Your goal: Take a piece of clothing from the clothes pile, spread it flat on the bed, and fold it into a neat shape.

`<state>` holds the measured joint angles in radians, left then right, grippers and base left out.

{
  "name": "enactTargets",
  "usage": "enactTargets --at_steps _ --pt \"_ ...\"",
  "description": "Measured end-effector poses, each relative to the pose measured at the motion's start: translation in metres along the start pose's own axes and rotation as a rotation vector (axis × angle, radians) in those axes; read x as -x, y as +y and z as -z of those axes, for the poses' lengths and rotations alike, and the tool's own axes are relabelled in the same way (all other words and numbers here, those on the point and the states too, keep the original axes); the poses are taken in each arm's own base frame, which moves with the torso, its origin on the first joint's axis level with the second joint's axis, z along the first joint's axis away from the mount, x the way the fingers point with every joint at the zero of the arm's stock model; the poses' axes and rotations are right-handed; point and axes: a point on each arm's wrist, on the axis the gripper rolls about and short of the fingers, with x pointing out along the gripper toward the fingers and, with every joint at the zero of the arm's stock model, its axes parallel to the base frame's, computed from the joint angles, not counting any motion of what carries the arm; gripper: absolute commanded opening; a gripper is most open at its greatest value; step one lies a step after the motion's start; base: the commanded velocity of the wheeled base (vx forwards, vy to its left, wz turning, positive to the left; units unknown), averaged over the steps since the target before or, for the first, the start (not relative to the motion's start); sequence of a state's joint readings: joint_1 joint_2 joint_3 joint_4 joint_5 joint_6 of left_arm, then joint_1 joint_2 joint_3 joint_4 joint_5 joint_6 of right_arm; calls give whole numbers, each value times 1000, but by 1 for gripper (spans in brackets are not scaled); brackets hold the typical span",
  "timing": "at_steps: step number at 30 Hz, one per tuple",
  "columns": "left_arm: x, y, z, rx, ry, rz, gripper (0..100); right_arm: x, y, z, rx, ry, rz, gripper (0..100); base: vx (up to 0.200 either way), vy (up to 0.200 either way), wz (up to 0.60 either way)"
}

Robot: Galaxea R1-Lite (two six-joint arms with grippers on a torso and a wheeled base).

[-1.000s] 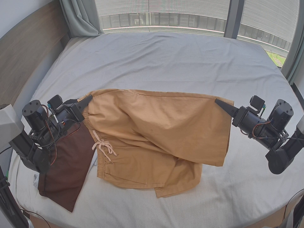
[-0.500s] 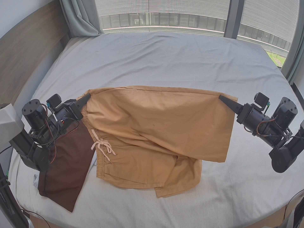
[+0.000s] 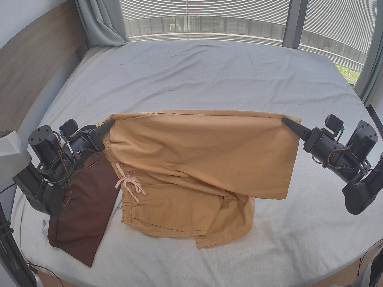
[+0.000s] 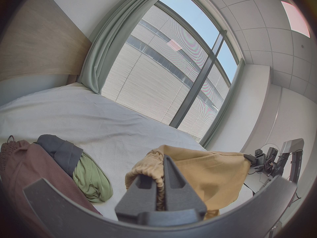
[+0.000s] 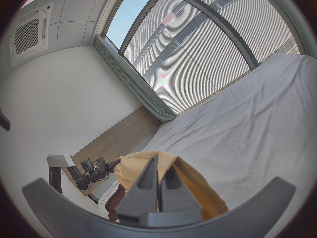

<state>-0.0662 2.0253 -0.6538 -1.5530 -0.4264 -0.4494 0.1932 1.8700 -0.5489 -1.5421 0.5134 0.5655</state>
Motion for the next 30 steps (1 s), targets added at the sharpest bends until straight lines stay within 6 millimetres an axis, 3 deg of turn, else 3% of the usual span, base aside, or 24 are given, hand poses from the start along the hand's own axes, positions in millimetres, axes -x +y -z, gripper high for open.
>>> enactTargets --at_steps 30 --pt "-1 2 1 0 -1 -2 0 2 -8 -6 10 -11 11 0 0 0 0"
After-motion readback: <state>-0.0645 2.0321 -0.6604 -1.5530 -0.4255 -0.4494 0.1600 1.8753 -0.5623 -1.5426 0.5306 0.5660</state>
